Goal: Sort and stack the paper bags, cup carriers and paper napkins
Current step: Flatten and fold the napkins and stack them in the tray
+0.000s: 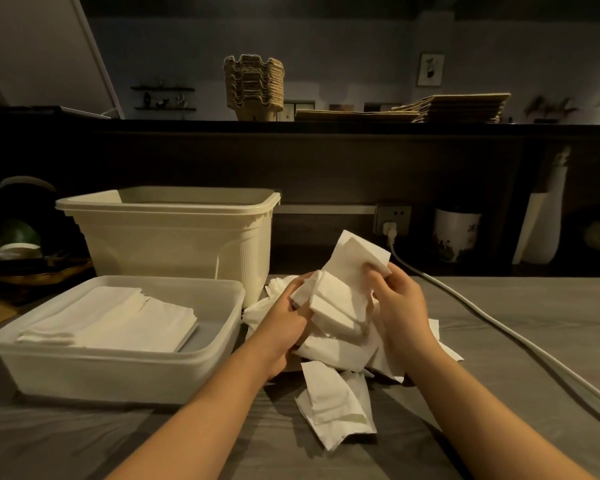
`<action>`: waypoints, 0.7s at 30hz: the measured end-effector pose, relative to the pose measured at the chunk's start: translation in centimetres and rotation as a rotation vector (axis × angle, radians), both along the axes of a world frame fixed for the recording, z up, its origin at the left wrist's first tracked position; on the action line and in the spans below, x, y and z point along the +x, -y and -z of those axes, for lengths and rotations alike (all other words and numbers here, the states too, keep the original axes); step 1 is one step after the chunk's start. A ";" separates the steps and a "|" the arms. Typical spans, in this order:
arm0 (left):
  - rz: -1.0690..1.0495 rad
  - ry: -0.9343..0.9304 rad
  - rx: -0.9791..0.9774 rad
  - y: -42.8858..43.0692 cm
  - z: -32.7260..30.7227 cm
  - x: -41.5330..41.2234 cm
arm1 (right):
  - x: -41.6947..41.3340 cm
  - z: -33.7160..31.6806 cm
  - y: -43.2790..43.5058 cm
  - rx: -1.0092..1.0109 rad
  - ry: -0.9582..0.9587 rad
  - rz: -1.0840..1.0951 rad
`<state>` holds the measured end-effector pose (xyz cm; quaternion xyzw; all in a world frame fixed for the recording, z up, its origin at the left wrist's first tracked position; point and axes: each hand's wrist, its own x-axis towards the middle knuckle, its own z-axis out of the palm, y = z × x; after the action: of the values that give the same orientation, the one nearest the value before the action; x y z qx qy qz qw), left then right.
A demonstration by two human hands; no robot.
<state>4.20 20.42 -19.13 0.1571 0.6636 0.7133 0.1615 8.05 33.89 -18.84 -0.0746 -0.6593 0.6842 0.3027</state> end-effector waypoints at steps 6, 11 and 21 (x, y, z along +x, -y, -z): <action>0.017 0.107 0.042 0.1 0.1 -0.4 | 0.3 -0.4 -0.5 -0.041 -0.064 0.057; 0.002 0.155 0.110 0.0 0.6 -1.2 | 0.3 -0.6 -0.9 -0.131 -0.124 0.164; -0.138 0.130 0.316 0.1 0.8 -2.2 | 0.8 -2.1 -1.3 -0.393 -0.194 0.000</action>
<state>2.00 20.32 -19.96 0.0881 0.5406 0.8268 0.1280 8.90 35.19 -16.77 -0.0659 -0.4811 0.8034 0.3447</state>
